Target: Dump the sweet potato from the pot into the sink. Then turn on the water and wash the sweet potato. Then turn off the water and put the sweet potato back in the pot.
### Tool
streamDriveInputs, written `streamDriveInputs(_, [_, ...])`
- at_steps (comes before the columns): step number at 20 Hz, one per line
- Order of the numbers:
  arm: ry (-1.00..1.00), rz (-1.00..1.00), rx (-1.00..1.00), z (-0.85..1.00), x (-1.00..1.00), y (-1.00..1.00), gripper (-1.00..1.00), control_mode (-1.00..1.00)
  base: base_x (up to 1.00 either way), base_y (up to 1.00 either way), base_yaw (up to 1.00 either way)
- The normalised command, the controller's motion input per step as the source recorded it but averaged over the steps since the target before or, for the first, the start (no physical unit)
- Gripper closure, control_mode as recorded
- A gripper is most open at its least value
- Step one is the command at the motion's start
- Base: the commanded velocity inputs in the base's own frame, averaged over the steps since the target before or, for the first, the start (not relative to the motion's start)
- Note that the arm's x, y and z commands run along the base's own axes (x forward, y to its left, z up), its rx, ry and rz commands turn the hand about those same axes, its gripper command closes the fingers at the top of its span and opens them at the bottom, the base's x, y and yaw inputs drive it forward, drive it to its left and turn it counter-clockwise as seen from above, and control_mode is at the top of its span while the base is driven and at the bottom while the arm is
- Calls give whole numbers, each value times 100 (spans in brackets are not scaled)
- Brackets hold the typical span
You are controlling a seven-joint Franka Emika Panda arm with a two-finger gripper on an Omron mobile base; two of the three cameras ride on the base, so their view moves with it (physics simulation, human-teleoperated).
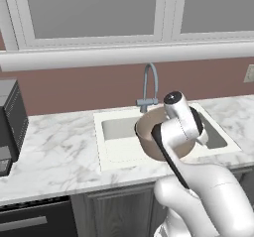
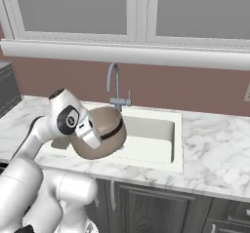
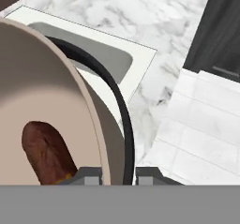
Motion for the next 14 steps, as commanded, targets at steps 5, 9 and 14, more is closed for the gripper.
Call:
streamDriveInputs(5, [3,-6,-3,-29,-2,-45,100,-100,0,0,0])
streamDriveInputs(9, [0,-3,-19,-14,0,-46,100,-100,0,0,0])
streamDriveInputs(14, [0,-6,-26,0,2,-45,100,-100,0,0,0])
